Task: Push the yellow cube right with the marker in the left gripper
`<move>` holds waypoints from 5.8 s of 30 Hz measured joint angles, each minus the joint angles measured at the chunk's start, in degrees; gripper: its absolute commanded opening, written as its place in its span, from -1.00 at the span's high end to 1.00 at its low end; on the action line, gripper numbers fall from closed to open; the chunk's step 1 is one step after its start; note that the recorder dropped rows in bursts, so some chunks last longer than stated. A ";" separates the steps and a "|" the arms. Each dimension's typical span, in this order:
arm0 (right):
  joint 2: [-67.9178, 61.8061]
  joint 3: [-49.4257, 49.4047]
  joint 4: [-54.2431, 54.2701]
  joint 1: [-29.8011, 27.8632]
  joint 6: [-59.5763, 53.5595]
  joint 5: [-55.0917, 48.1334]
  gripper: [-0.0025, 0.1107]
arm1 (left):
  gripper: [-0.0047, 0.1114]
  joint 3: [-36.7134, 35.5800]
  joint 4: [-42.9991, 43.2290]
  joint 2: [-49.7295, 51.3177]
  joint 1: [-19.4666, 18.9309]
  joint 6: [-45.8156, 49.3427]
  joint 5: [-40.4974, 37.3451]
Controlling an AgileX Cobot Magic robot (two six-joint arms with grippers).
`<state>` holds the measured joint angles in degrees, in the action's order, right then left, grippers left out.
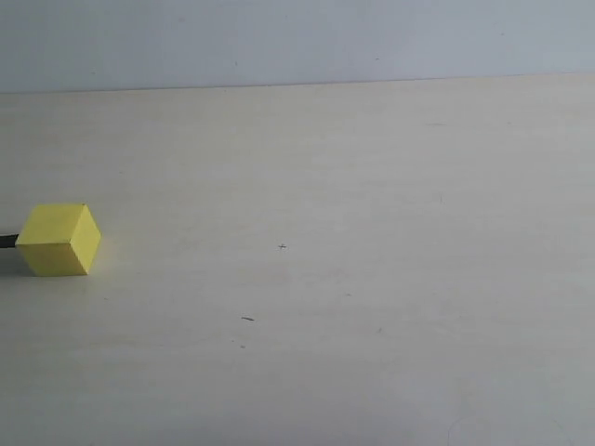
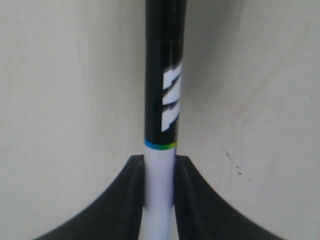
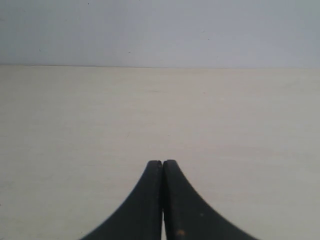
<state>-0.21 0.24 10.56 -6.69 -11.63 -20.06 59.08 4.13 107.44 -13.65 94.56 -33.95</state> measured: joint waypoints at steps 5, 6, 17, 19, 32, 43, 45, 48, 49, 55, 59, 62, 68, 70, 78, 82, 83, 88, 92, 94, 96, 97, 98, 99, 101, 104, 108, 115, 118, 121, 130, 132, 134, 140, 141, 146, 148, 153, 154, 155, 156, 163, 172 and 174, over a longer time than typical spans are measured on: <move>0.00 0.00 0.00 0.00 0.00 0.00 0.96 | 0.92 0.00 0.00 0.11 -1.09 0.77 3.45; 0.00 0.00 0.00 0.00 0.00 0.00 0.96 | 0.92 0.00 0.00 0.11 -2.14 0.77 4.13; 0.00 0.00 0.00 0.00 0.00 0.00 0.96 | 0.92 0.00 -0.20 0.11 1.92 3.23 0.24; 0.00 0.00 0.00 0.00 0.00 0.00 0.96 | 0.92 0.00 -0.94 0.11 6.96 2.41 -0.02; 0.00 0.00 0.00 0.00 0.00 0.00 0.96 | 0.92 0.00 12.00 -0.41 7.72 -11.28 -3.58; 0.00 0.00 0.00 0.00 0.00 0.00 0.96 | 0.92 0.00 11.19 -0.46 7.66 -10.77 -1.99; 0.00 0.00 0.00 0.00 0.00 0.00 0.96 | 0.92 0.00 9.12 -0.46 8.79 -9.51 -1.90; 0.00 0.00 0.00 0.00 0.00 0.00 0.96 | 0.92 0.00 3.94 -0.46 13.15 -7.16 -0.56; 0.00 0.00 0.00 0.00 0.00 0.00 0.96 | 0.92 0.00 2.96 -0.46 14.81 -6.77 -0.11; 0.00 0.00 0.00 0.00 0.00 0.00 0.96 | 0.92 0.00 7.06 -0.46 22.49 -10.90 -0.49; 0.00 0.00 0.00 0.00 0.00 0.00 0.96 | 0.92 0.00 12.08 -0.91 20.49 -15.68 -0.70; 0.00 0.00 0.00 0.00 0.00 0.00 0.96 | 0.92 0.00 12.63 -0.95 18.29 -16.35 -1.31; 0.00 0.00 0.00 0.00 0.00 0.00 0.96 | 0.92 0.00 12.97 -0.95 15.85 -16.84 -2.14; 0.00 0.00 0.00 0.00 0.00 0.00 0.96 | 0.92 0.00 12.71 -0.95 15.85 -16.71 -2.14; 0.00 0.00 0.00 0.00 0.00 0.00 0.96 | 0.92 0.00 8.19 0.43 20.53 -16.00 -1.88; 0.00 0.00 0.00 0.00 0.00 0.00 0.96 | 0.92 0.00 6.57 0.67 27.77 -16.16 -0.12; 0.00 0.00 0.00 0.00 0.00 0.00 0.96 | 0.92 0.00 6.26 0.67 29.19 -16.30 0.44; 0.00 0.00 0.00 0.00 0.00 0.00 0.96 | 0.92 0.00 6.22 -0.66 32.26 -17.75 0.34; 0.00 0.00 0.00 0.00 0.00 0.00 0.96 | 0.92 0.00 8.85 -1.20 29.27 -20.51 -2.26; 0.00 0.00 0.00 0.00 0.00 0.00 0.96 | 0.92 0.00 9.62 -1.29 27.19 -20.95 -3.67; 0.00 0.00 0.00 0.00 0.00 0.00 0.96 | 0.92 0.00 9.88 -1.29 25.24 -21.19 -4.45; 0.00 0.00 0.00 0.00 0.00 0.00 0.96 | 0.92 0.00 9.99 -1.29 24.41 -21.19 -4.58; 0.00 0.00 0.00 0.00 0.00 0.00 0.96 | 0.92 0.00 10.09 -1.29 23.84 -21.36 -4.57; 0.00 0.00 0.00 0.00 0.00 0.00 0.96 | 0.92 0.00 10.09 -1.29 23.23 -21.35 -4.57; 0.00 0.00 0.00 0.00 0.00 0.00 0.96 | 0.92 0.00 10.09 -1.29 22.94 -21.35 -4.57; 0.00 0.00 0.00 0.00 0.00 0.00 0.96 | 0.92 0.00 10.12 -1.29 23.20 -21.35 -4.25; 0.00 0.00 0.00 0.00 0.00 0.00 0.96 | 0.92 0.00 10.26 -1.29 25.75 -21.15 -2.98; 0.00 0.00 0.00 0.00 0.00 0.00 0.96 | 0.92 0.00 8.59 0.19 37.23 -21.15 3.75; 0.00 0.00 0.00 0.00 0.00 0.00 0.96 | 0.92 0.00 9.51 0.23 42.69 -22.72 4.63; 0.00 0.00 0.00 0.00 0.00 0.00 0.96 | 0.92 0.00 14.82 -0.53 43.52 -28.45 4.36; 0.00 0.00 0.00 0.00 0.00 0.00 0.96 | 0.92 0.00 21.92 -1.25 37.22 -35.89 -5.01; 0.00 0.00 0.00 0.00 0.00 0.00 0.96 | 0.92 0.00 21.09 -1.25 37.03 -36.11 -5.75; 0.00 0.00 0.00 0.00 0.00 0.00 0.96 | 0.92 0.00 17.60 -1.25 37.37 -36.11 -5.98; 0.00 0.00 0.00 0.00 0.00 0.00 0.96 | 0.92 0.00 12.82 -1.25 44.98 -36.22 -1.99; 0.00 0.00 0.00 0.00 0.00 0.00 0.96 | 0.92 0.13 12.54 -0.87 46.07 -36.80 0.00; 0.00 0.00 0.00 0.00 0.00 0.00 0.96 | 0.92 4.91 13.90 1.33 48.25 -45.36 -0.77; 0.00 0.00 0.00 0.00 0.00 0.00 0.96 | 0.92 5.36 15.52 1.22 46.90 -46.22 -5.81; 0.00 0.00 0.00 0.00 0.00 0.00 0.96 | 0.92 5.36 15.88 1.22 45.84 -48.59 -9.03; 0.00 0.00 0.00 0.00 0.00 0.00 0.96 | 0.92 5.36 15.57 1.22 45.84 -48.85 -8.78; 0.00 0.00 0.00 0.00 0.00 0.00 0.96 | 0.92 5.36 15.06 1.22 45.84 -49.01 -8.41; 0.00 0.00 0.00 0.00 0.00 0.00 0.96 | 0.92 5.36 14.48 1.22 45.84 -49.13 -7.68; 0.00 0.00 0.00 0.00 0.00 0.00 0.96 | 0.92 5.36 9.91 1.68 45.84 -49.45 2.17; 0.00 0.00 0.00 0.00 0.00 0.00 0.96 | 0.92 8.85 8.27 6.25 48.78 -50.14 5.22; 0.00 0.00 0.00 0.00 0.00 0.00 0.96 | 0.92 9.37 8.65 6.49 49.22 -51.49 5.48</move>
<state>-0.21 0.24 10.56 -6.69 -11.63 -20.06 68.45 12.78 113.93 35.57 43.07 -28.47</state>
